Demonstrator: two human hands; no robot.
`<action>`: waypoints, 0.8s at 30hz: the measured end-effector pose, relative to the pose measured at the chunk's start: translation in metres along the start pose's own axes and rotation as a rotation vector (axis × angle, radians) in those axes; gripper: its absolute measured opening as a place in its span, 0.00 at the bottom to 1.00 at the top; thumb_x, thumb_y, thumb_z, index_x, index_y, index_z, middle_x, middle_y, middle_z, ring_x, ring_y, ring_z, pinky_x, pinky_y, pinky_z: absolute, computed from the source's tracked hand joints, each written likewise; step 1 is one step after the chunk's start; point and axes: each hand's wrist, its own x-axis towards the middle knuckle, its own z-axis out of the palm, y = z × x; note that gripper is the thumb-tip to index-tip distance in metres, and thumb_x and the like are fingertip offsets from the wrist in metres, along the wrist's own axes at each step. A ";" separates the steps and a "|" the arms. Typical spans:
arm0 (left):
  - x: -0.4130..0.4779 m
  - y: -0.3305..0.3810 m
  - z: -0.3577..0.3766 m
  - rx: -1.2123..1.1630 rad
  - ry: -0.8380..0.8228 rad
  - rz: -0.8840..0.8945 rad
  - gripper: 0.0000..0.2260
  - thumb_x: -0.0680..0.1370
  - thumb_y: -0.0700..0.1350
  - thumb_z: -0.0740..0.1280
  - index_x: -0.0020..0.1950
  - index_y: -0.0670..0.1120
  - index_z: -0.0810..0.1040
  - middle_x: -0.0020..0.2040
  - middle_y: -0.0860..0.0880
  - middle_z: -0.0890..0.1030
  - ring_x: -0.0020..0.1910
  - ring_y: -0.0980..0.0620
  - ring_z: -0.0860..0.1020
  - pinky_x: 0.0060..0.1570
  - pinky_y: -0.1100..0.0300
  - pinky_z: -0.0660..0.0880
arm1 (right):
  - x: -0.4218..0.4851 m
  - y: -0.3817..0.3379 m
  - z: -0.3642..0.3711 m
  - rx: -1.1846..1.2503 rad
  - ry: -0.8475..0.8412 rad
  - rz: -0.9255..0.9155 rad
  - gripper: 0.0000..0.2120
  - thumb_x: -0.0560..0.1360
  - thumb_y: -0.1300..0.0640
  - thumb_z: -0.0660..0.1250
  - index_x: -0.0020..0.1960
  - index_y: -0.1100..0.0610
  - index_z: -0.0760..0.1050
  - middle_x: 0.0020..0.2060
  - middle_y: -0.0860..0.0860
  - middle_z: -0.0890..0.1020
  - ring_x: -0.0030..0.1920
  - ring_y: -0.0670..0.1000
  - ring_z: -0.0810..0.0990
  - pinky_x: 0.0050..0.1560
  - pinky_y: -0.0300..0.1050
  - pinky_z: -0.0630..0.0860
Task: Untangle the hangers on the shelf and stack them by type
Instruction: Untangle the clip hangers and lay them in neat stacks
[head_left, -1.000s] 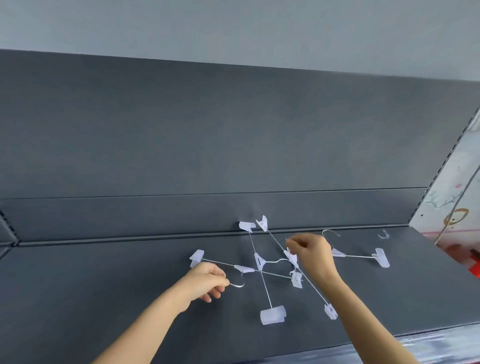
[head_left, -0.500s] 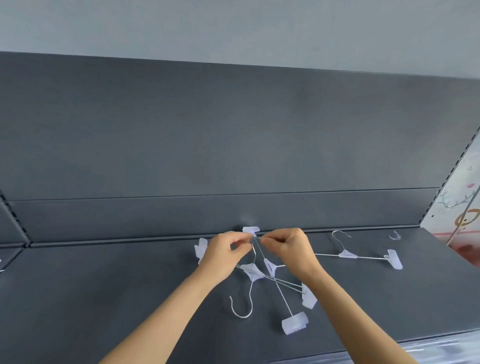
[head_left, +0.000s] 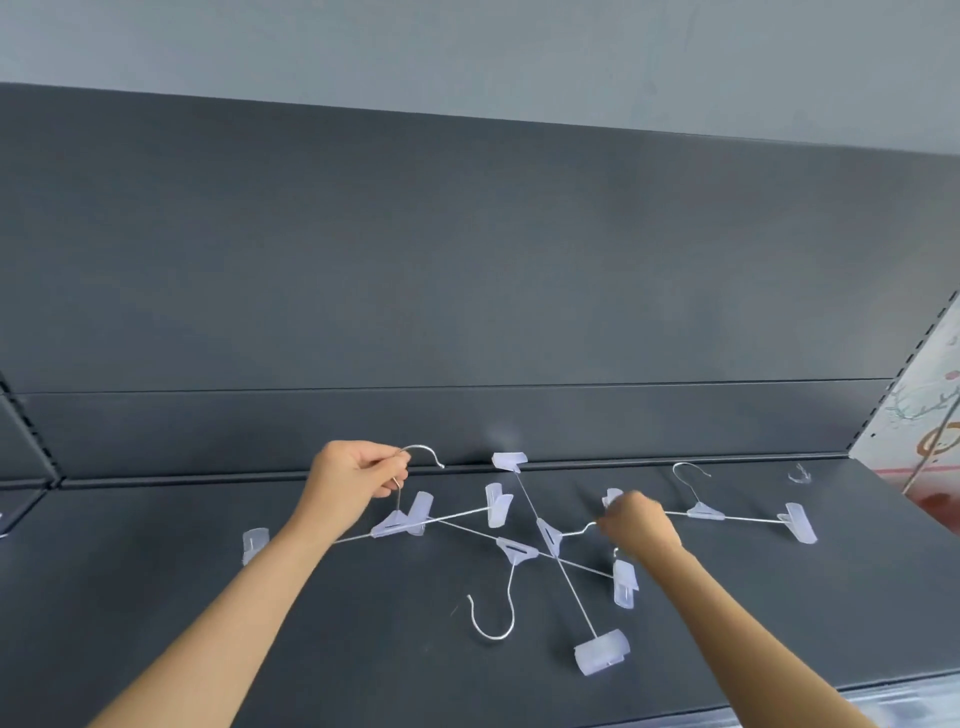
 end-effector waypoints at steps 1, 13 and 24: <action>0.000 -0.005 -0.002 0.009 0.000 -0.023 0.10 0.74 0.36 0.68 0.36 0.48 0.82 0.29 0.52 0.82 0.34 0.53 0.80 0.35 0.67 0.78 | 0.000 0.002 0.006 -0.076 0.003 0.036 0.02 0.73 0.61 0.60 0.44 0.60 0.70 0.37 0.53 0.74 0.42 0.58 0.76 0.37 0.42 0.69; 0.002 -0.015 0.007 0.114 -0.017 -0.094 0.08 0.73 0.36 0.66 0.34 0.41 0.80 0.27 0.51 0.79 0.30 0.54 0.75 0.40 0.59 0.77 | 0.013 -0.017 -0.012 0.403 -0.026 0.091 0.13 0.68 0.67 0.63 0.27 0.61 0.67 0.20 0.54 0.72 0.25 0.54 0.67 0.28 0.40 0.64; 0.004 0.014 0.008 -0.002 0.058 -0.035 0.10 0.75 0.37 0.63 0.33 0.43 0.75 0.26 0.51 0.75 0.33 0.51 0.75 0.45 0.56 0.77 | -0.038 -0.070 -0.079 0.551 0.162 -0.321 0.10 0.69 0.67 0.62 0.30 0.64 0.74 0.21 0.52 0.71 0.22 0.48 0.66 0.27 0.38 0.66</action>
